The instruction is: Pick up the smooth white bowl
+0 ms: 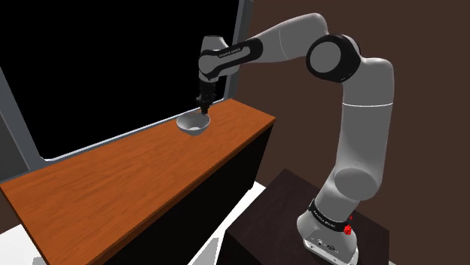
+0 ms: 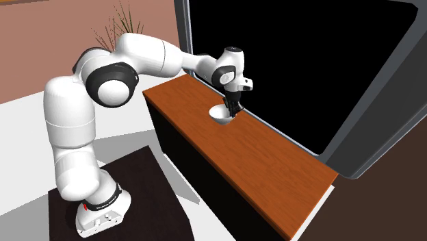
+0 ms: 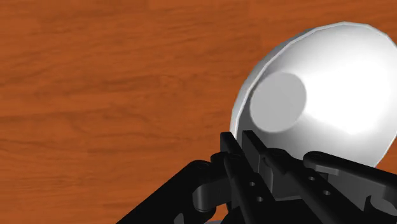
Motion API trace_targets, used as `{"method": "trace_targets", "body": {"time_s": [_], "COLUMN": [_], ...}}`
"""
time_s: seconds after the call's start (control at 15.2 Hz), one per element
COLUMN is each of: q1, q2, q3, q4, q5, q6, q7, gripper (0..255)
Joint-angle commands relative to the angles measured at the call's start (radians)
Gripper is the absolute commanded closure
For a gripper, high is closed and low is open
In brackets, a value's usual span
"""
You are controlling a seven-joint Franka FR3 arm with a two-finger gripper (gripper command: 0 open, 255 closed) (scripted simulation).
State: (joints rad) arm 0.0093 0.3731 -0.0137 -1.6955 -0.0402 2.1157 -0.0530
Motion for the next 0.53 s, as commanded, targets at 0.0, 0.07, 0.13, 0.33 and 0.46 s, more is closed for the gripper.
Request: {"method": "trace_targets", "body": {"time_s": [0.0, 0.07, 0.13, 0.33, 0.46], "q1": [0.0, 0.0, 0.0, 0.0, 0.0], "q2": [-0.01, -0.015, -0.019, -0.031, -0.037], "q3": [0.0, 0.0, 0.0, 0.0, 0.0], "q4": [0.013, 0.02, 0.028, 0.052, 0.07], "q5": [0.0, 0.001, 0.001, 0.001, 0.002], "q6": [-0.024, -0.036, -0.047, -0.083, -0.107], "q7": [-0.001, -0.002, -0.002, -0.004, -0.005], "gripper": [255, 255, 255, 255, 255]}}
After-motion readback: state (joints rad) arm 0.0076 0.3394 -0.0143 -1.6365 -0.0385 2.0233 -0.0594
